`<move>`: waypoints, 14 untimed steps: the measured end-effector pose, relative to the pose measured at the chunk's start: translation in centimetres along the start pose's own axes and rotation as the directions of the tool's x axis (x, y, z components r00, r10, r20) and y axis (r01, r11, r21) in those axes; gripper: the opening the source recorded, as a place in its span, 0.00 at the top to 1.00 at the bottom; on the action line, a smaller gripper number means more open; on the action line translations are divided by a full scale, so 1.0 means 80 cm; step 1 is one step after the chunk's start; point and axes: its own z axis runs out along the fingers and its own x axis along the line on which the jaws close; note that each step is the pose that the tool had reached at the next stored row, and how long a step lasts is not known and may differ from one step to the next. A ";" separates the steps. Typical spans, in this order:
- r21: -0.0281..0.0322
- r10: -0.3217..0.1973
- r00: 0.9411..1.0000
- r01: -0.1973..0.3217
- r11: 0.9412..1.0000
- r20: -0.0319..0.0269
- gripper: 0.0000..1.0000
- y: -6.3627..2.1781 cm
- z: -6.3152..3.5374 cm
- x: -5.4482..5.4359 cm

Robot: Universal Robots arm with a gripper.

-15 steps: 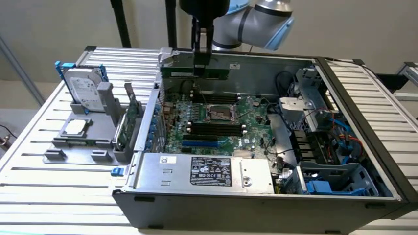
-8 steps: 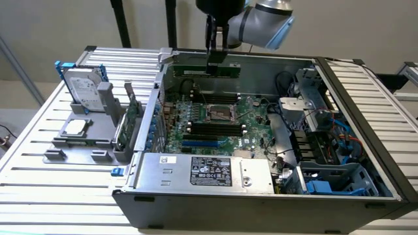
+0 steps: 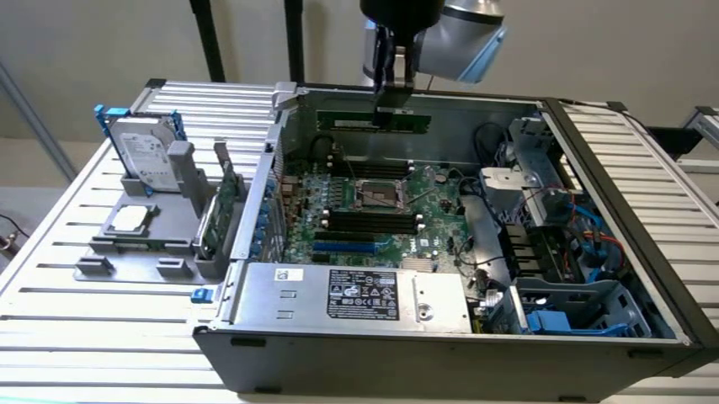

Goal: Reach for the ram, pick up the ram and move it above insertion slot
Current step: 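Pick up the ram and move it above insertion slot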

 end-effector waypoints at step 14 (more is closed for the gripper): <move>0.003 0.045 0.999 -0.045 0.999 0.001 0.87 -0.013 0.004 -0.002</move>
